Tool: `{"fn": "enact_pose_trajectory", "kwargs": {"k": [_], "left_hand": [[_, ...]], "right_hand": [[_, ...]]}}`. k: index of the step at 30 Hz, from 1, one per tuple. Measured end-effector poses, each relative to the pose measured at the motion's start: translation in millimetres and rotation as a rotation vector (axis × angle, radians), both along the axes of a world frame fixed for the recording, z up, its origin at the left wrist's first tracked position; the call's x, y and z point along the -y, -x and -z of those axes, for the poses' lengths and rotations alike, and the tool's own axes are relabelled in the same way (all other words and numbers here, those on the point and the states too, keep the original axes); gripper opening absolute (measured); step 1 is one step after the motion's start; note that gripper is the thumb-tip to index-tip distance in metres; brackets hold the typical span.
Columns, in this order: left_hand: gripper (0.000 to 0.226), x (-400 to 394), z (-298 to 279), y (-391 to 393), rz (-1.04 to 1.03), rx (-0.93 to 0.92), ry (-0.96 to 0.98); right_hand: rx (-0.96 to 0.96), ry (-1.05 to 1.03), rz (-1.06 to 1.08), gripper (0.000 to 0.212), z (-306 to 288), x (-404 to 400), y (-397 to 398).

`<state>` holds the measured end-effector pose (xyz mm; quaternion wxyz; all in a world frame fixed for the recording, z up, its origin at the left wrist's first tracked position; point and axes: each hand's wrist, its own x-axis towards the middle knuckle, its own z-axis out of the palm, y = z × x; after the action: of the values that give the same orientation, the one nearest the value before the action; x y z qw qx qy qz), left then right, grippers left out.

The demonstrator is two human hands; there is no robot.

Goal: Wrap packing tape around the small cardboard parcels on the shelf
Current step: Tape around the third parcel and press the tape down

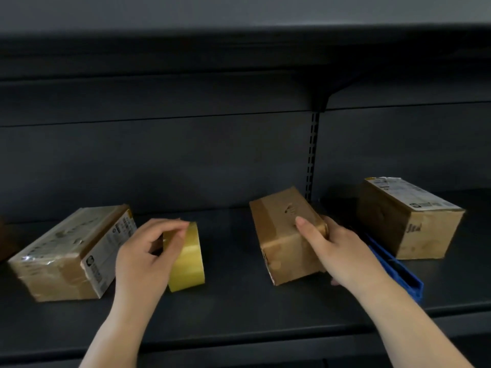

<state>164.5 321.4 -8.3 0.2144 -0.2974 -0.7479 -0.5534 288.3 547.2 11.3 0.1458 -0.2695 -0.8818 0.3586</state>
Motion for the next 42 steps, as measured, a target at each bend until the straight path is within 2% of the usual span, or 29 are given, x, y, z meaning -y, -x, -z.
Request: {"fn": "enact_pose_trajectory", "kwargs": {"k": [3, 7, 10, 13, 17, 21, 22, 24, 26, 27, 30, 32, 35, 39, 42], "left_hand": [[0.032, -2, -3, 0, -0.04, -0.016, -0.036], [0.035, -3, -2, 6, -0.057, 0.038, -0.127], [0.034, -2, -4, 7, -0.065, 0.071, -0.209], [0.032, 3, -11, 6, -0.063, 0.084, -0.274], [0.031, 9, -24, -4, -0.05, 0.044, -0.29], [0.026, 12, -31, -20, 0.017, 0.05, -0.304], [0.027, 10, -32, -24, 0.037, 0.055, -0.287], [0.032, 3, -33, -33, 0.086, 0.066, -0.232], [0.037, -7, -34, -42, 0.133, 0.065, -0.155], [0.037, -11, -34, -46, 0.165, 0.062, -0.123], [0.04, -14, -34, -49, 0.242, 0.042, -0.073], [0.039, -12, -33, -49, 0.263, 0.041, -0.061], [0.039, -10, -29, -48, 0.298, 0.066, -0.062], [0.04, -11, -29, -46, 0.332, 0.106, -0.062], [0.047, -12, -27, -43, 0.241, 0.122, -0.072]], "right_hand": [[0.013, -0.071, 0.007, 0.077, 7, 5, -1], [0.095, -0.388, 0.058, 0.101, 4, 2, -4], [-0.012, -0.565, -0.119, 0.097, 4, -1, -13], [-0.013, -0.608, -0.306, 0.087, 6, -2, -13], [-0.108, -0.637, -0.281, 0.072, 14, 0, 4], [-0.208, -0.796, -0.21, 0.066, 15, 13, 16], [-0.308, -0.757, -0.222, 0.068, 13, 17, 17], [-0.47, -0.467, -0.331, 0.072, 2, 30, 16], [-0.479, -0.167, -0.473, 0.067, -11, 48, 17], [-0.457, -0.101, -0.513, 0.061, -15, 55, 19], [-0.437, -0.081, -0.556, 0.034, -20, 67, 23], [-0.409, -0.05, -0.551, 0.024, -24, 67, 19], [-0.336, -0.068, -0.579, 0.017, -26, 65, 13], [-0.329, -0.076, -0.574, 0.011, -30, 63, 9], [-0.347, -0.12, -0.504, 0.012, -33, 61, 9]]}}
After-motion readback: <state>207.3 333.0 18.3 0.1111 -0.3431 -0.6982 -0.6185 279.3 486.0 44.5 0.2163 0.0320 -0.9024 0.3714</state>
